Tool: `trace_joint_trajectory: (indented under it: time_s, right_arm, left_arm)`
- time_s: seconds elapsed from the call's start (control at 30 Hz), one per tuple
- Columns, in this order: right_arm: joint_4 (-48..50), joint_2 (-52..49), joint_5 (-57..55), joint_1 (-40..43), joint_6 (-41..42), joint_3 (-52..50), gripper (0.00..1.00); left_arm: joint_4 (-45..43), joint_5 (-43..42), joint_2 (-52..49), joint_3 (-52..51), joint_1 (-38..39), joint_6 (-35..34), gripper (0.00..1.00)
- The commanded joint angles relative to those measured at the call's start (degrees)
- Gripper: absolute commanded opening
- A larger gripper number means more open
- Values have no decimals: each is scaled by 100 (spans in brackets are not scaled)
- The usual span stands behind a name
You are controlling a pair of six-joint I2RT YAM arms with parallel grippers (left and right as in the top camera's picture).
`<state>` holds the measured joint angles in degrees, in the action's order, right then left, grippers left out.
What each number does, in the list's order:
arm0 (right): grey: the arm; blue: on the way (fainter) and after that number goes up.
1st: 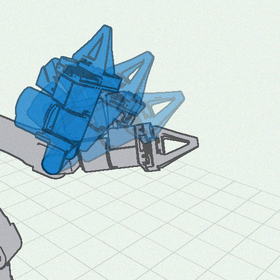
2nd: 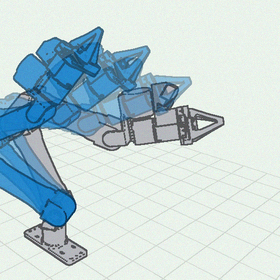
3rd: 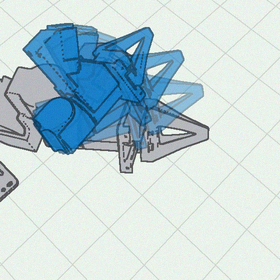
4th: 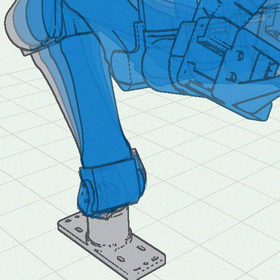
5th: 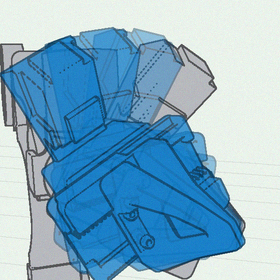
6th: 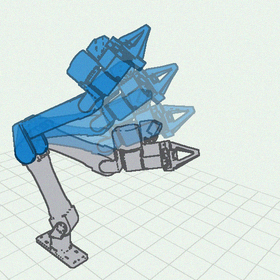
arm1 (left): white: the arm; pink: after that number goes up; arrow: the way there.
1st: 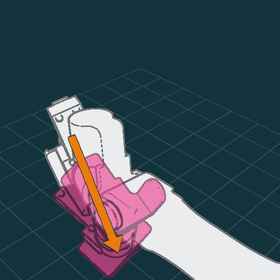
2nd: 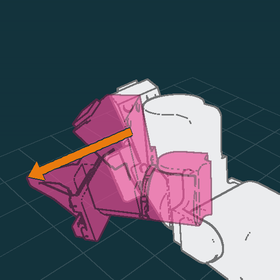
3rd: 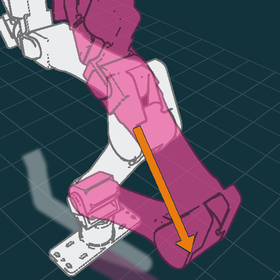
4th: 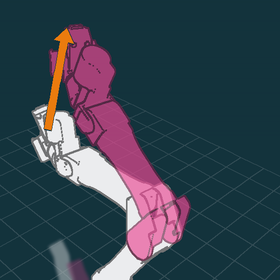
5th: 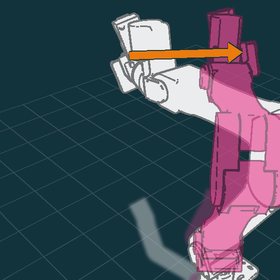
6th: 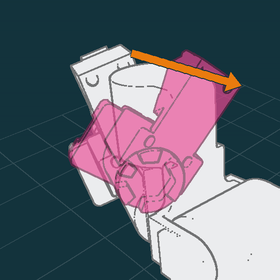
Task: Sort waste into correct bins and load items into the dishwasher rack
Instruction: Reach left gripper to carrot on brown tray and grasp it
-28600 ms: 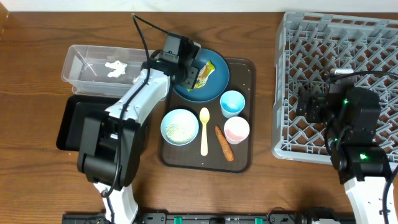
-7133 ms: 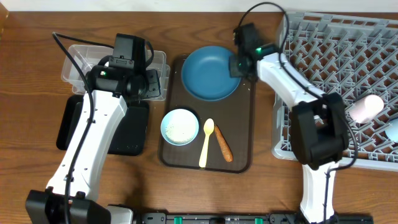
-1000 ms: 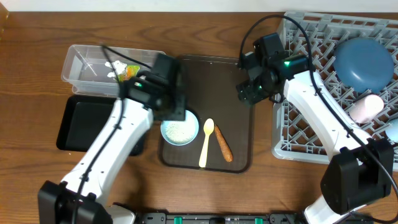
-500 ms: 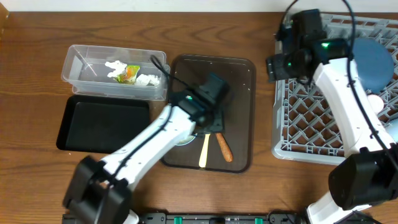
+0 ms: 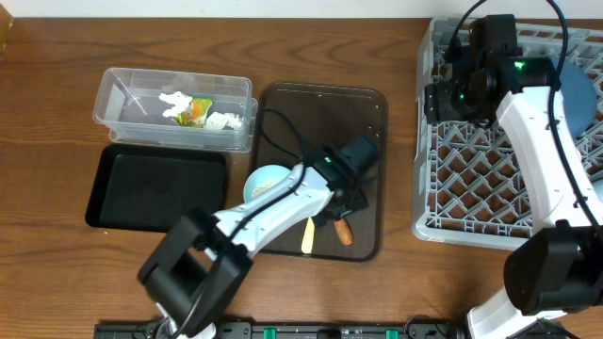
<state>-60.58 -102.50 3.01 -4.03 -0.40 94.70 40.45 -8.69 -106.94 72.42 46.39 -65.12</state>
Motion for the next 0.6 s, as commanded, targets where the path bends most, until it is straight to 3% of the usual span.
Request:
trace_joint_trajectory:
  time_s: [0.0, 0.47, 0.57]
  right_arm:
    - [-46, 2, 70, 31, 81, 90, 80]
    - [-96, 2, 68, 33, 81, 90, 79]
    - [-103, 2, 68, 33, 79, 90, 79]
  left_arm:
    - [-39, 9, -284, -63, 127, -402, 67]
    - [-50, 9, -562, -76, 160, -398, 63]
    - [-50, -61, -614, -76, 160, -400, 56]
